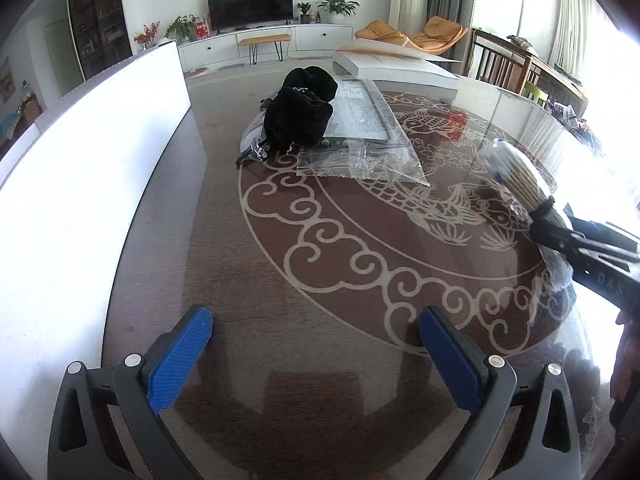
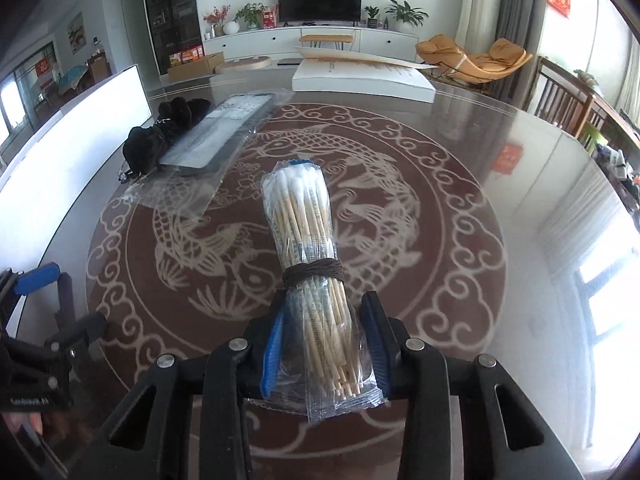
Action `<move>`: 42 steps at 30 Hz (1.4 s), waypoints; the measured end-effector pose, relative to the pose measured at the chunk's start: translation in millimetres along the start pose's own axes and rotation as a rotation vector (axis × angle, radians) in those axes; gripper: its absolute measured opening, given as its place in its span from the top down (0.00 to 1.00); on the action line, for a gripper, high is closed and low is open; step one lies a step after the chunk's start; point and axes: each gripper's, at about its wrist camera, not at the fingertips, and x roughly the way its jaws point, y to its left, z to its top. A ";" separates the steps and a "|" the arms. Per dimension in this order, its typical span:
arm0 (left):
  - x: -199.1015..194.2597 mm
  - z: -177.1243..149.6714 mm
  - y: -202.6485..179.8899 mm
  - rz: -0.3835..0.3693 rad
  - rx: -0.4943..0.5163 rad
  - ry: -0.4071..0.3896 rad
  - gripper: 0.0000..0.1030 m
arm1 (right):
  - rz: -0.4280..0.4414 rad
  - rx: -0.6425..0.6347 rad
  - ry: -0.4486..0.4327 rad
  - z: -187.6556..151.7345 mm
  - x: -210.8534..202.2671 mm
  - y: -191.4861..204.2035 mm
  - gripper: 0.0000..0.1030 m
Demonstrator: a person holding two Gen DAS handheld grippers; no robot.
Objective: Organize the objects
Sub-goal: 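Move the right gripper over the bagged cotton swab bundle, then grasp the black fabric item with the left gripper, then lift the black fabric item with the left gripper while the right gripper grasps the cotton swab bundle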
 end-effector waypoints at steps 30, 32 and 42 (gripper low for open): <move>28.9 126.0 0.7 -0.013 -0.032 -0.064 0.67 | -0.020 0.047 0.020 -28.3 -8.9 -10.7 0.01; 5.3 102.2 -0.8 -0.039 -0.039 -0.070 0.67 | -0.020 0.047 0.020 -28.3 -8.9 -10.6 0.00; -37.4 -16.4 11.4 -0.090 -0.103 0.034 0.14 | -0.021 0.047 0.020 -28.4 -8.9 -10.8 0.00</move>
